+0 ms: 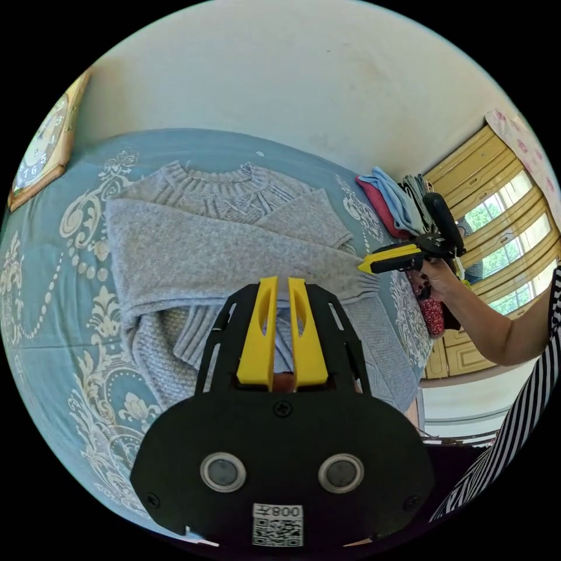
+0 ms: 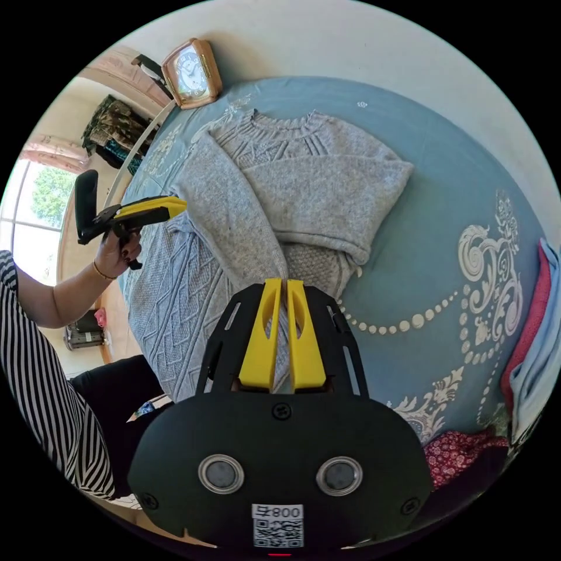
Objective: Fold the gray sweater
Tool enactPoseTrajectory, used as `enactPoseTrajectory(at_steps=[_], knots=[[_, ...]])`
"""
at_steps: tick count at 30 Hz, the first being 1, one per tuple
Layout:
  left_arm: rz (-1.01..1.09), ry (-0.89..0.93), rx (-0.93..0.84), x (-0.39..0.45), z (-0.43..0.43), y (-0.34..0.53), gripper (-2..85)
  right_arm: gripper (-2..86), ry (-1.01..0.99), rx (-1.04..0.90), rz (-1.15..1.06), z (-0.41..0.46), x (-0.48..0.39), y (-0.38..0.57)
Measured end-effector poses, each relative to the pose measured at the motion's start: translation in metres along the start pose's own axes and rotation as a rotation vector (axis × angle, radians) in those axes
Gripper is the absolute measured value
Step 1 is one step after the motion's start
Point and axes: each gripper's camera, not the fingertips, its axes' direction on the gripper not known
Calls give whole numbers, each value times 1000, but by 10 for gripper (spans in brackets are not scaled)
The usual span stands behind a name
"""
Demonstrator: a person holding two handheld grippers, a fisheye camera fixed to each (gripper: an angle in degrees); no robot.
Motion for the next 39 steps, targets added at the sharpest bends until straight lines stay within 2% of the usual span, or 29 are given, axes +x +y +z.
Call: enactPoseTrajectory(at_steps=[3, 6, 7, 10, 13, 16, 18, 21, 23, 25, 28, 33, 36, 39], knots=[[-40, -58, 60, -17, -15, -8, 31, 26, 4, -4, 9, -3, 11, -3], [-76, -157, -3, -36, -9, -13, 30, 33, -16, -87, 86, 18, 31, -4], [-95, -220, -86, -42, 0, -13, 28, 36, -58, -61, 118, 17, 36, -2], [-103, -189, -39, -46, -12, -12, 20, 35, -45, 44, 184, 1, 38, 6], [-100, -264, 63, -45, -35, -4, 13, 21, -61, 167, 133, -13, 21, -5], [-144, -328, 26, -56, -38, 6, 8, 12, -62, 211, -39, -7, -17, -45], [-179, -310, -66, -69, -28, 12, 5, 7, -123, 231, -152, 3, -42, -74], [-203, -297, -2, -75, -42, 17, 3, 3, -170, 182, -276, 31, -78, -124], [-192, -335, 49, -76, -51, 23, 3, 2, -143, 143, -341, 55, -103, -156], [-214, -329, -3, -85, -46, 28, 3, 1, -81, 97, -367, 74, -117, -175], [-227, -288, 22, -97, -47, 36, 3, 1, -46, 32, -384, 96, -127, -194], [-242, -270, 58, -111, -63, 46, 9, 1, -62, 44, -369, 95, -122, -185], [-288, -189, 117, -121, -81, 65, 24, 1, -93, 119, -326, 80, -108, -159], [-318, -110, 83, -130, -89, 88, 52, 1, -153, 173, -262, 65, -85, -124]])
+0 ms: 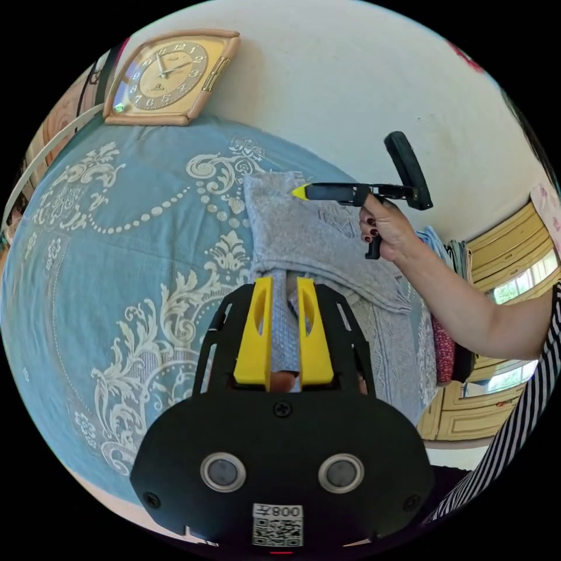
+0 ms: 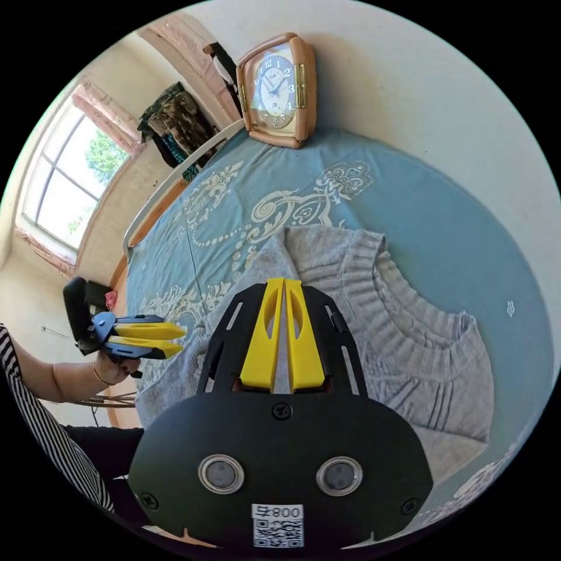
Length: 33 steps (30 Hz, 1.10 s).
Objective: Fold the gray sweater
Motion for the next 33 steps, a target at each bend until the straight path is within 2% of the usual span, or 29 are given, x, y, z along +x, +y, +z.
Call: enactPoseTrajectory(at_steps=[6, 11, 13, 16, 20, 23, 28, 33], knots=[[43, 4, -39, -9, -5, 20, 53, 1, -18, 41, 128, -41, 8, 100], [139, -3, 20, -6, 14, 0, 40, 1, 111, 1, 294, -48, 15, 185], [176, -27, 6, -5, 25, -6, 36, 1, 124, -37, 301, -37, 18, 200], [148, -101, -127, -15, 52, -3, 32, 2, 90, 6, 313, -39, 20, 215], [194, -16, -103, -25, 41, 16, 64, 3, 184, 71, 309, -58, 8, 247], [212, -78, -179, -36, 53, 26, 69, 8, 253, 89, 375, -68, 9, 279], [217, -92, -191, -50, 67, 28, 41, 12, 340, 30, 456, -62, 19, 318], [201, -96, -135, -68, 66, 36, 30, 3, 372, -7, 425, -55, 19, 338]])
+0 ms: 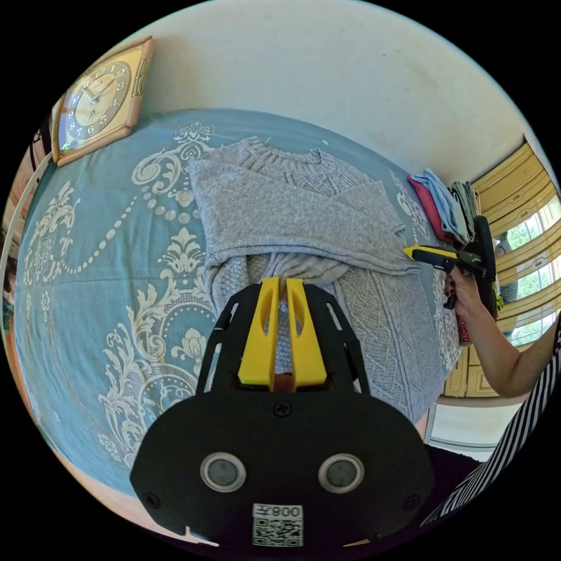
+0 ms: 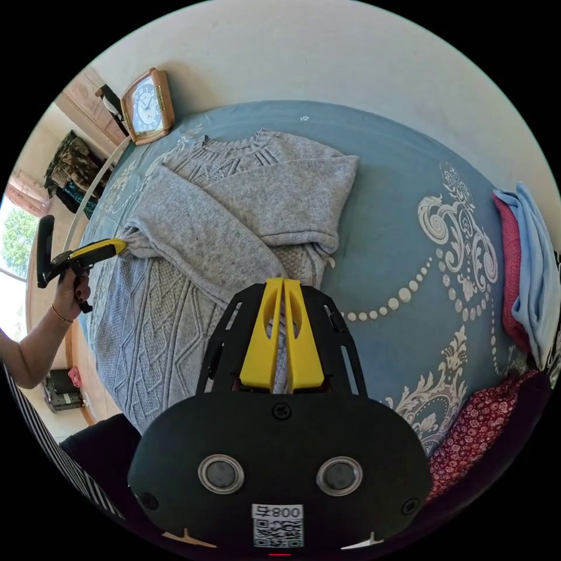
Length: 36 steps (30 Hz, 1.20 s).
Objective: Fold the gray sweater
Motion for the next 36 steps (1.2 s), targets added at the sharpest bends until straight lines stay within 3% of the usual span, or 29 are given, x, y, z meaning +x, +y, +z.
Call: enactPoseTrajectory(at_steps=[4, 15, 21, 26, 36], knots=[[-15, -20, -22, -17, 19, 10, 34, 2, -1, -36, 8, 12, 17, 15], [-93, 152, -37, -70, 53, 52, 75, 14, -138, 37, 150, 14, 76, 90], [-133, 234, -325, -90, 73, 117, 79, 39, -214, -120, 208, 17, 98, 180], [-292, 244, -575, -114, 93, 193, 81, 55, -317, -274, 319, 21, 110, 272], [-379, 319, -705, -143, 169, 267, 84, 57, -382, -423, 414, 46, 128, 397]])
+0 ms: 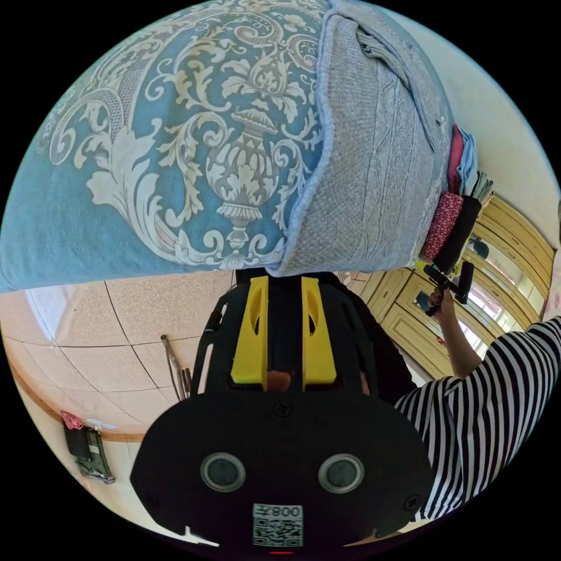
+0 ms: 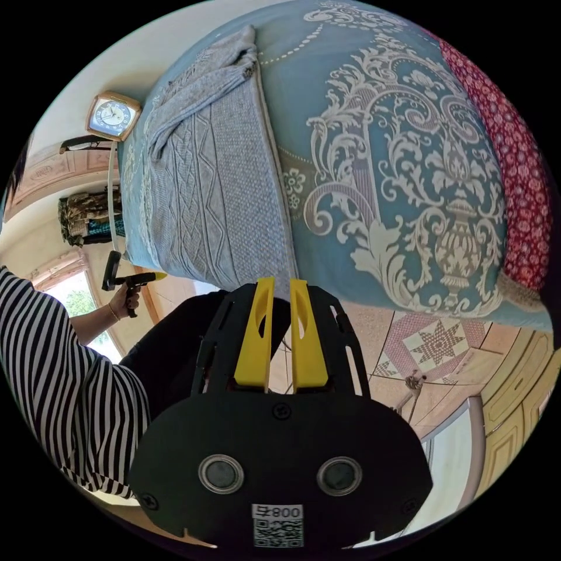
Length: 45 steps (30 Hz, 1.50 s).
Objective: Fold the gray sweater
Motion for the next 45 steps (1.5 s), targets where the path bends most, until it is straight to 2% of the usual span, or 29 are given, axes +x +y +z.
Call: enactPoseTrajectory(at_steps=[7, 18, 29, 38, 45], knots=[[50, -27, -28, -32, 52, -10, 84, 61, -40, -42, 41, 49, 56, 31], [144, -62, 11, -78, 120, -1, 85, 65, -39, -20, -71, 107, 106, 53], [218, -3, 178, -132, 196, 30, 85, 60, -75, 82, -236, 156, 154, 102], [276, -2, 313, -167, 246, 77, 87, 76, -12, 176, -288, 214, 185, 156], [265, -14, 325, -190, 284, 114, 88, 80, -46, 261, -254, 254, 203, 181]])
